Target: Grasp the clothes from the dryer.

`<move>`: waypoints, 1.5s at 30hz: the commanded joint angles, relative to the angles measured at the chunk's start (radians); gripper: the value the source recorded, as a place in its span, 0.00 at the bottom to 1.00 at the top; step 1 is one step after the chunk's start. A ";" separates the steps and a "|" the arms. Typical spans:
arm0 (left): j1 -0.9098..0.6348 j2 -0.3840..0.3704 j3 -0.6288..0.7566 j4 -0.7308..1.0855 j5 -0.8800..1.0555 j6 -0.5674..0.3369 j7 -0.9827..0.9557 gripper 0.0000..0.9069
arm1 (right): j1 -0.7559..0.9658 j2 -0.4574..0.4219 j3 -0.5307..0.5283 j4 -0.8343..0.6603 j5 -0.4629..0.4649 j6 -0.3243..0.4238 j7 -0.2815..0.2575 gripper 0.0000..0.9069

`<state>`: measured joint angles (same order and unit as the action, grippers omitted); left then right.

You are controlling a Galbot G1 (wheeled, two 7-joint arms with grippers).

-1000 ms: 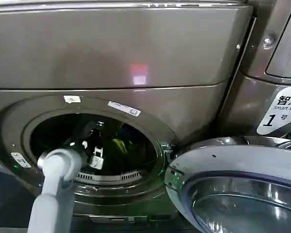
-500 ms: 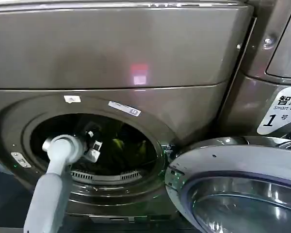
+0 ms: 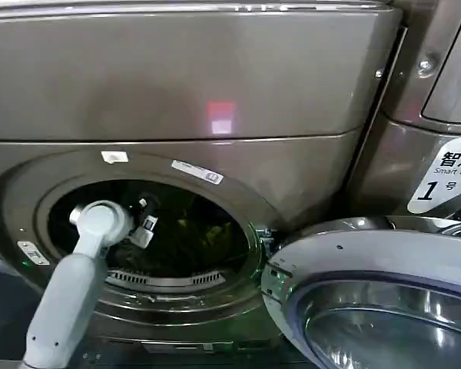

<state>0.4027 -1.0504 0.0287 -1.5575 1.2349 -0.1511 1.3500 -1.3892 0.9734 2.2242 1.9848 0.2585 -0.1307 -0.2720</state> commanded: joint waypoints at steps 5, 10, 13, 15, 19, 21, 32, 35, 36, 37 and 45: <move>-0.049 0.037 0.076 0.085 -0.073 0.017 0.002 1.00 | 0.012 0.004 -0.025 0.008 0.000 -0.001 -0.001 1.00; -0.024 0.058 0.081 0.070 -0.151 0.036 0.003 1.00 | 0.020 0.009 -0.044 0.011 -0.004 0.001 -0.002 1.00; -0.015 0.083 0.099 0.051 -0.244 0.063 0.004 1.00 | 0.023 0.010 -0.050 0.012 -0.004 0.001 -0.002 1.00; -0.012 0.093 0.099 0.052 -0.284 0.070 0.004 1.00 | 0.024 0.011 -0.053 0.010 -0.004 0.002 -0.002 1.00; -0.005 0.108 0.103 0.039 -0.338 0.084 0.004 1.00 | 0.029 0.011 -0.060 0.012 -0.005 0.002 -0.002 1.00; 0.003 0.112 0.108 0.046 -0.338 0.085 0.004 1.00 | 0.030 0.011 -0.067 0.014 -0.005 0.002 -0.003 1.00; 0.014 0.106 0.115 0.134 -0.371 0.100 0.002 1.00 | 0.033 0.015 -0.083 0.021 -0.004 0.003 -0.007 1.00; 0.020 0.109 0.113 0.145 -0.363 0.102 0.002 1.00 | 0.030 0.013 -0.079 0.022 -0.003 0.003 -0.008 1.00; 0.021 0.108 0.111 0.150 -0.356 0.106 0.002 1.00 | 0.030 0.013 -0.079 0.022 -0.003 0.004 -0.008 1.00; 0.022 0.108 0.109 0.154 -0.350 0.109 0.002 1.00 | 0.030 0.014 -0.081 0.023 -0.003 0.004 -0.009 1.00; 0.049 0.129 0.088 0.142 -0.342 0.134 0.001 0.63 | 0.029 0.015 -0.087 0.027 0.000 0.005 -0.009 1.00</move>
<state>0.4376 -0.9306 0.1209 -1.4213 0.8963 -0.0271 1.3484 -1.3590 0.9895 2.1390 2.0107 0.2572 -0.1262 -0.2810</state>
